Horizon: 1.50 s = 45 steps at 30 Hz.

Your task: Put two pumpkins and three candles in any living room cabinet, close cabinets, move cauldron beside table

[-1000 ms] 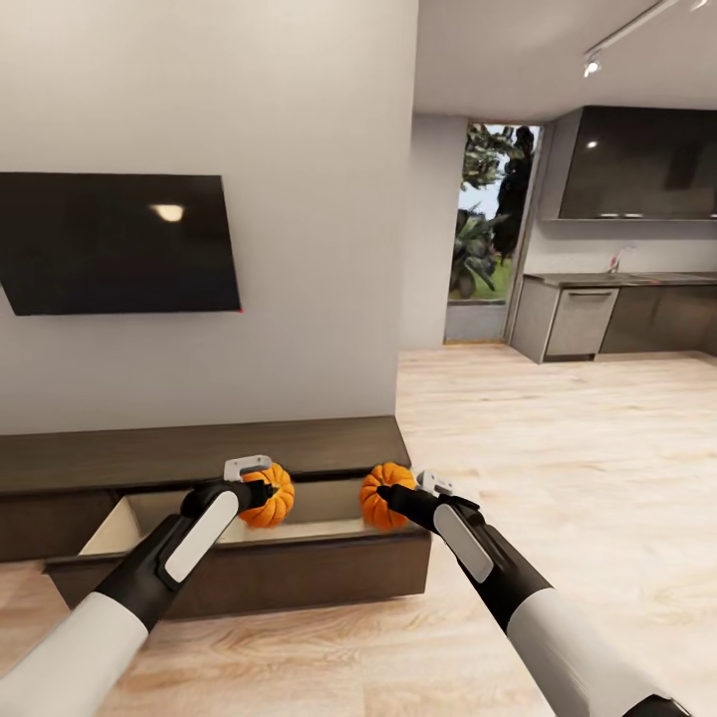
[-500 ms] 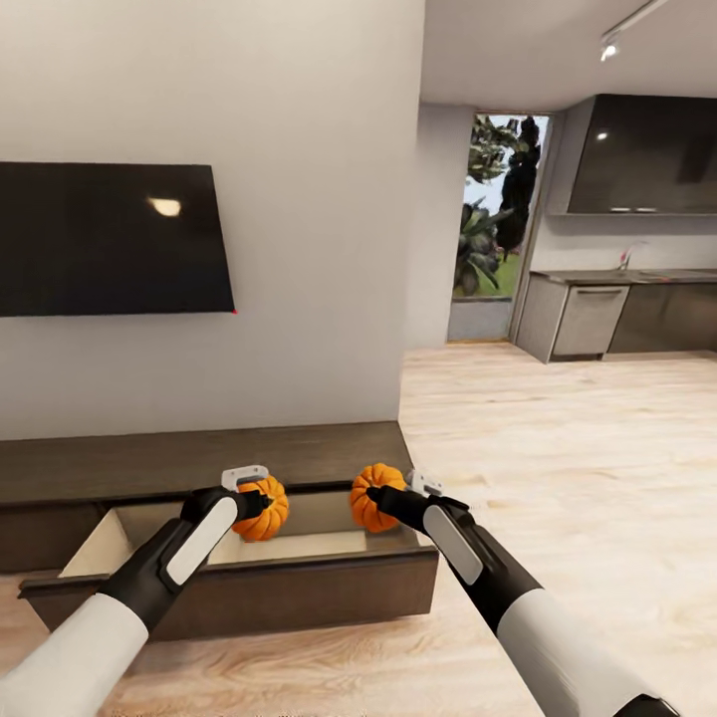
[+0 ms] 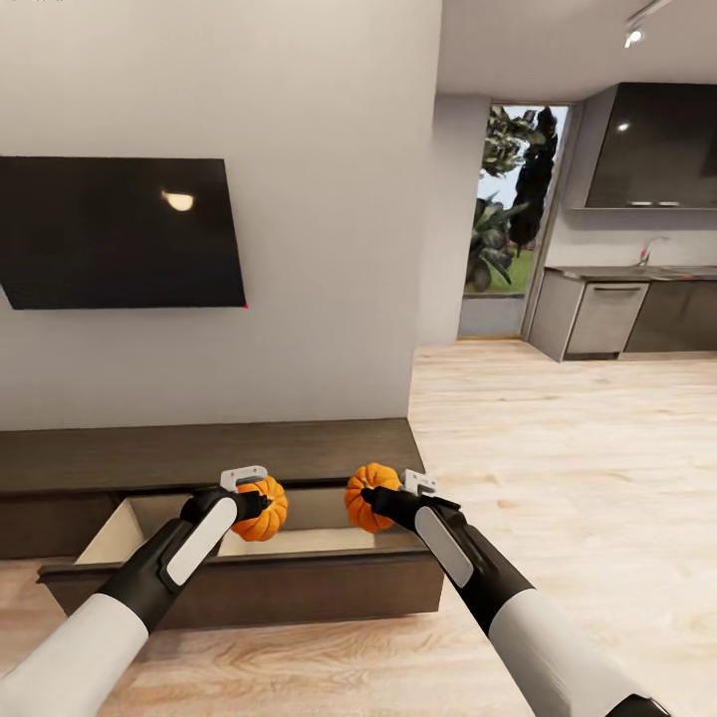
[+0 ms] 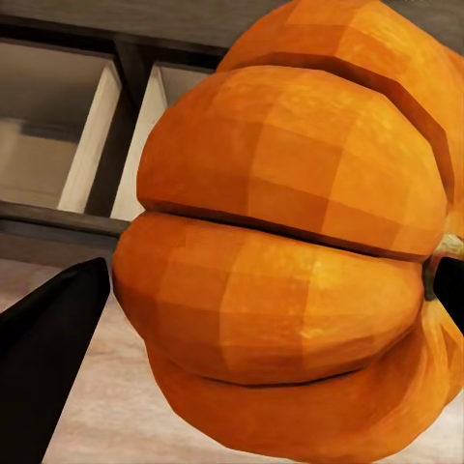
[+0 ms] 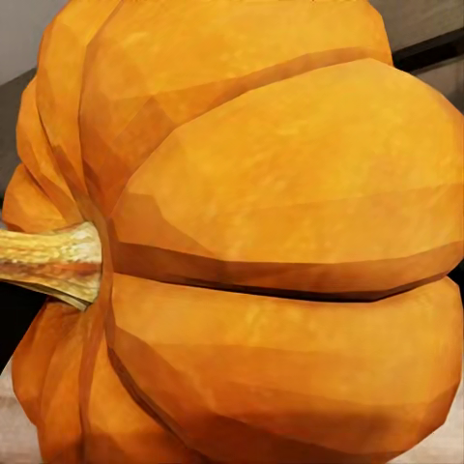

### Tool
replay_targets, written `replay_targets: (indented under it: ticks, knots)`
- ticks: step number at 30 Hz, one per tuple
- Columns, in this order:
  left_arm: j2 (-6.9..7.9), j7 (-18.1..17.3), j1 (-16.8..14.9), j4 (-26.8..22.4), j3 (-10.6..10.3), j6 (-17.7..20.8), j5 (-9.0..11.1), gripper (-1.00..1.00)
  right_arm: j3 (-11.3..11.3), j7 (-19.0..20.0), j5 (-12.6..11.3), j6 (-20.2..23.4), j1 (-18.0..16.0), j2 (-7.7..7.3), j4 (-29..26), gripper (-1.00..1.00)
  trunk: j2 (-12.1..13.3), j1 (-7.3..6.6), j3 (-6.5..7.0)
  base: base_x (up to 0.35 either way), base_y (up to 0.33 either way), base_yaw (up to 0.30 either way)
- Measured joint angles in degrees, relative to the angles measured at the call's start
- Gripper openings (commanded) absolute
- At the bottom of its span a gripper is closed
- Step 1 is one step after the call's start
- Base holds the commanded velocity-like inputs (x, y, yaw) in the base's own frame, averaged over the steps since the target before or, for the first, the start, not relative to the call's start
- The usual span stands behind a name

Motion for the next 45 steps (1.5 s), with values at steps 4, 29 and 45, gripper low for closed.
replay_targets:
  ticks: [4, 29, 45]
  knots:
    - [0.00, 0.04, 0.01, -0.01, 0.00, -0.08, 0.06, -1.00, 0.06, 0.03, 0.12, 0.02, 0.00, 0.01, -0.05, -1.00, 0.00, 0.00, -0.01, 0.004, -0.004, 0.165]
    - [-0.03, -0.02, 0.01, 0.10, -0.52, 0.02, -0.10, -1.00, 0.18, 0.12, 0.11, -0.04, 0.00, 0.02, -0.07, -1.00, 0.00, -0.03, -0.02, 0.202, -0.085, 0.069]
    - [-0.03, -0.02, -0.01, 0.03, -0.53, 0.03, -0.23, -1.00, 0.18, 0.52, 0.02, -0.16, 0.01, 0.01, -0.11, -1.00, 0.00, 0.00, 0.08, 0.095, 0.010, -0.032]
